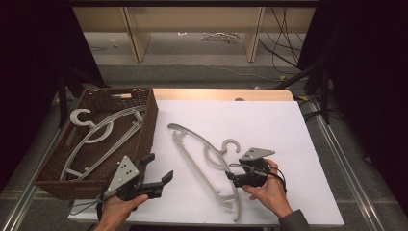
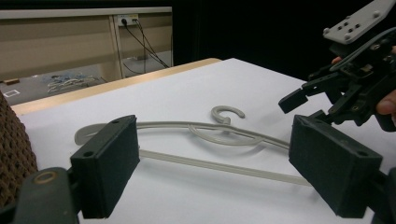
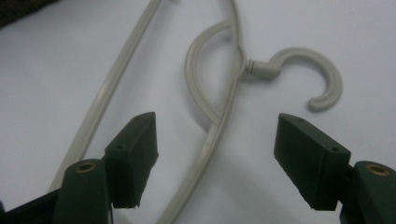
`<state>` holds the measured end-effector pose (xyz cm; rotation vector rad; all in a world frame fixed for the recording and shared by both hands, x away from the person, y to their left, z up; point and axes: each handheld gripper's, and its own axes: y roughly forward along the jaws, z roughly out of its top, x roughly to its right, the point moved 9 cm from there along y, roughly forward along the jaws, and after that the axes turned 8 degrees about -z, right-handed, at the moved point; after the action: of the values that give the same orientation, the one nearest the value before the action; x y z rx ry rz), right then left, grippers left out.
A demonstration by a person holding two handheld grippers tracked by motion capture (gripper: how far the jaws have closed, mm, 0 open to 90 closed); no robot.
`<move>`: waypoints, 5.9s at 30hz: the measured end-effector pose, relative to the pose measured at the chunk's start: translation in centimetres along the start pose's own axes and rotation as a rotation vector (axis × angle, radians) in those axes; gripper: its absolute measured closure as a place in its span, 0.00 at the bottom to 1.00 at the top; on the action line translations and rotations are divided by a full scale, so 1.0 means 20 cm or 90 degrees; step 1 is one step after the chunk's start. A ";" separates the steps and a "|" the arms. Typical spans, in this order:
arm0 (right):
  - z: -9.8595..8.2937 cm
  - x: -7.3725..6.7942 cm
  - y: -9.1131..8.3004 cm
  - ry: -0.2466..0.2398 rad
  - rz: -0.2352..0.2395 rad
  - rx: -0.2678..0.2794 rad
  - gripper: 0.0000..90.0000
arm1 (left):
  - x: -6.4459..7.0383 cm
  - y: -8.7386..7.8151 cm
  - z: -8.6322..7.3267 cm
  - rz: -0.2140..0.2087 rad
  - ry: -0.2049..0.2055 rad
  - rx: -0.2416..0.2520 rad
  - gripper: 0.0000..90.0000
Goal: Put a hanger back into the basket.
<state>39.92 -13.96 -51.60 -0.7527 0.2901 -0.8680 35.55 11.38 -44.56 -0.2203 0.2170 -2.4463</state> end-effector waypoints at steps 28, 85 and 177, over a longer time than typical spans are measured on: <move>-0.01 -0.01 0.22 -0.036 -0.004 -0.177 0.76 | 0.00 0.02 -0.03 -0.016 -0.001 -0.013 0.18; 0.13 0.00 -0.24 -0.310 -0.033 -0.083 0.91 | 0.07 0.59 0.03 -0.059 0.146 -0.314 0.35; 0.17 0.03 -0.29 0.044 -0.063 0.247 0.23 | -0.37 0.12 0.72 -0.023 0.030 -0.215 0.91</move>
<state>38.72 -15.22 -45.18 -0.3790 0.1396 -1.0082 45.80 12.75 -31.84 -0.3154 0.6537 -2.4397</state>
